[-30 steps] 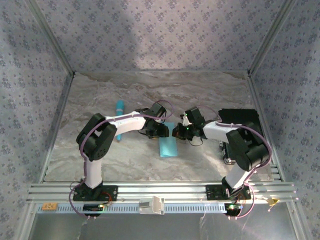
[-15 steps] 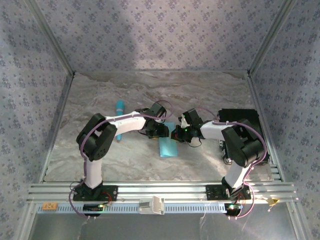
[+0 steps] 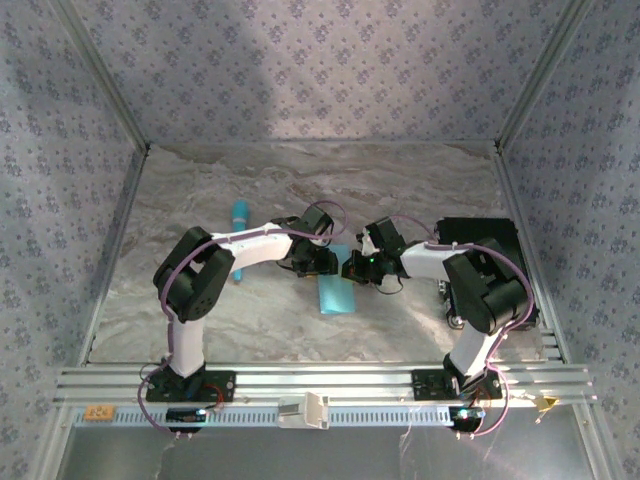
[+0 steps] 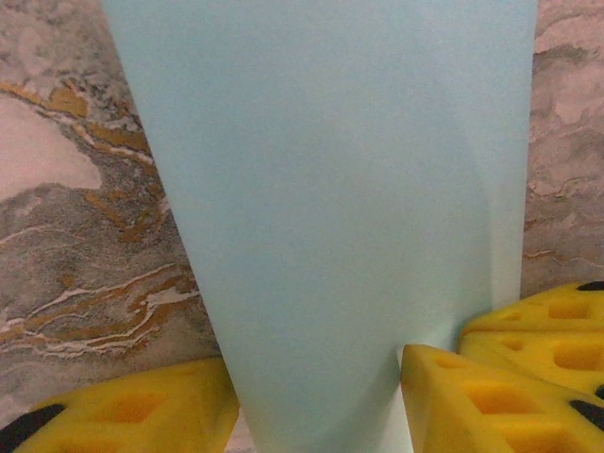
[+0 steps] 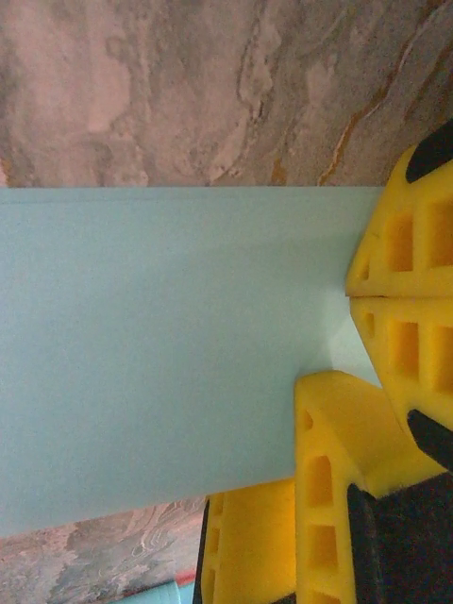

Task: Fold a paper plane with a square sheet of paper (pick it up from the middle)
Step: Hold the square sheet of paper at the center of the table.

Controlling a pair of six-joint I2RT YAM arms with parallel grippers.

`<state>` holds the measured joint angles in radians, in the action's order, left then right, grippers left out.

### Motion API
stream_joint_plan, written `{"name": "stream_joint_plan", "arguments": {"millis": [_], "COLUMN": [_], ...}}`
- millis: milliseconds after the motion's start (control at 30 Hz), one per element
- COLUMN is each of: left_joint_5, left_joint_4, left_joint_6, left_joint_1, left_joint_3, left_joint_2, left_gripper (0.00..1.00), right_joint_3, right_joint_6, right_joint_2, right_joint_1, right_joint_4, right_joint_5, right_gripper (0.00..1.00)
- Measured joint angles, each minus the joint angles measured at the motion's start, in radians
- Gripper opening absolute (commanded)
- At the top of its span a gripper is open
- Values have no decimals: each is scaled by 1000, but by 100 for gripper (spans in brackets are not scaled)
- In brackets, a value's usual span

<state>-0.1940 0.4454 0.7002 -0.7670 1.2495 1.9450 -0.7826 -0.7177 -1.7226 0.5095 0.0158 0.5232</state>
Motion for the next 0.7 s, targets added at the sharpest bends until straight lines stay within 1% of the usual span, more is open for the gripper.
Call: {"name": "stream_joint_plan", "arguments": {"millis": [233,500,600,700], "left_joint_5": [0,0,4,0], "left_joint_4": [0,-10,-19,-23], "left_joint_6": [0,0,0,0], "left_joint_1": [-2,-9,-13,-6], "left_joint_3": [0,-6,-18,-32], "left_joint_2": [-3,-26,-47,-96], "left_gripper": [53,60,63,62], "right_joint_3": [2,2,0,-3], "right_joint_6": [21,41,46,46], "right_joint_2": [-5,-6,-8,-10], "right_joint_1": [0,0,0,0], "right_joint_4": [-15,-15,-16,-21], "right_joint_5": [-11,-15,-15,-15], "right_gripper": [1,0,0,0]}}
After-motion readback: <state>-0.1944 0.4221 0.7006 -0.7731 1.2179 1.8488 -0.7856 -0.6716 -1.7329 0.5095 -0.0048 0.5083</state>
